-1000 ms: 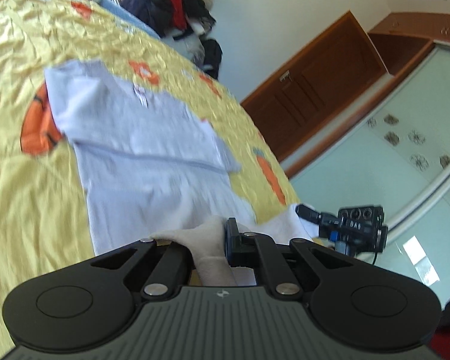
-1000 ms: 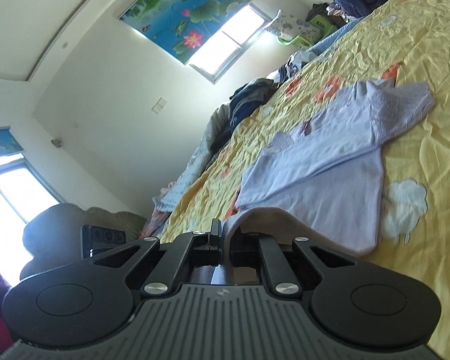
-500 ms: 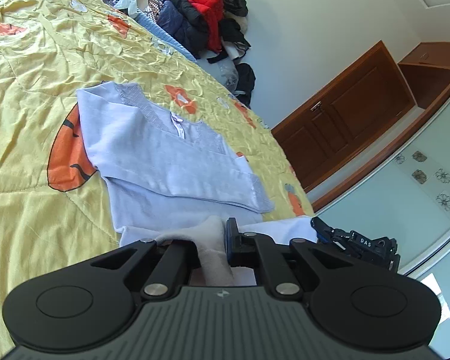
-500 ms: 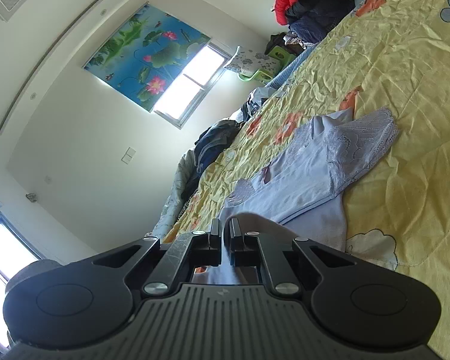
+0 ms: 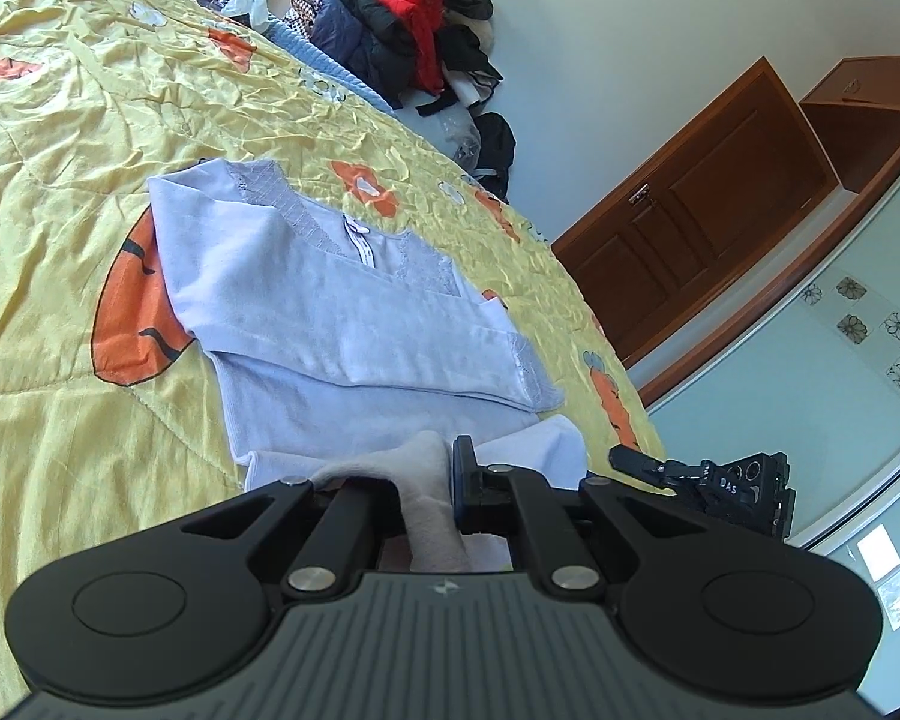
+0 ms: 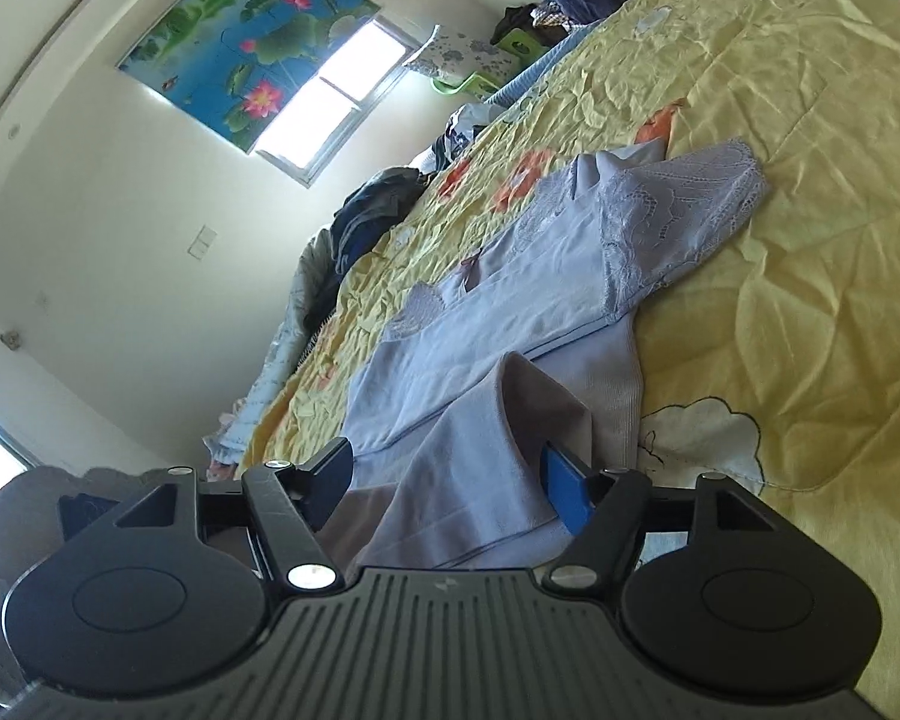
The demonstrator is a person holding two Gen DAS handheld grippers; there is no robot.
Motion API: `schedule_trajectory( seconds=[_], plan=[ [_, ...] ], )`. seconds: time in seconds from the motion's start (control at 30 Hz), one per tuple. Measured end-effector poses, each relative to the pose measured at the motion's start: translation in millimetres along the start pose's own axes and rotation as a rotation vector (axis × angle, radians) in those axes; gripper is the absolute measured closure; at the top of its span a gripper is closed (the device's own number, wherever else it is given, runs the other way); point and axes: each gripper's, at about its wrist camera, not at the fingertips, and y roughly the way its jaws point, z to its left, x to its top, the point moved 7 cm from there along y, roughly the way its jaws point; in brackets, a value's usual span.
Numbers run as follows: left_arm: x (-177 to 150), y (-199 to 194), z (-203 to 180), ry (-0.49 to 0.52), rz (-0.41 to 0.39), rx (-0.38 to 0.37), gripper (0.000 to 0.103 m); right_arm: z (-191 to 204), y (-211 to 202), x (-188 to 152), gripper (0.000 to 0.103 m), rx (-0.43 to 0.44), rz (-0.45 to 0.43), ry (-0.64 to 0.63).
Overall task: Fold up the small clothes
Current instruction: 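Lift the hem with both grippers and fold it over toward the collar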
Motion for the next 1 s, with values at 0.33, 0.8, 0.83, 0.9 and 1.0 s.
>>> schedule_trajectory(
  seconds=[0.33,0.8,0.83,0.9,1.0],
  plan=[
    [0,-5,-3,0.027,-0.034,0.018,0.099,6,17,-11,0.094,-0.031,0.012,-0.013],
    [45,-7,-21,-0.05,-0.09,-0.048,0.1,41,-8,42,0.094,0.212,-0.156,0.131],
    [50,-6,-20,-0.055,-0.091,-0.044,0.1,40,-7,46,0.094,0.218,-0.167,0.139],
    [58,-3,-19,-0.072,-0.093,-0.042,0.1,37,-4,55,0.094,0.225,-0.187,0.152],
    [70,2,-18,-0.082,-0.098,-0.043,0.1,31,0,66,0.094,0.224,-0.214,0.169]
  ],
)
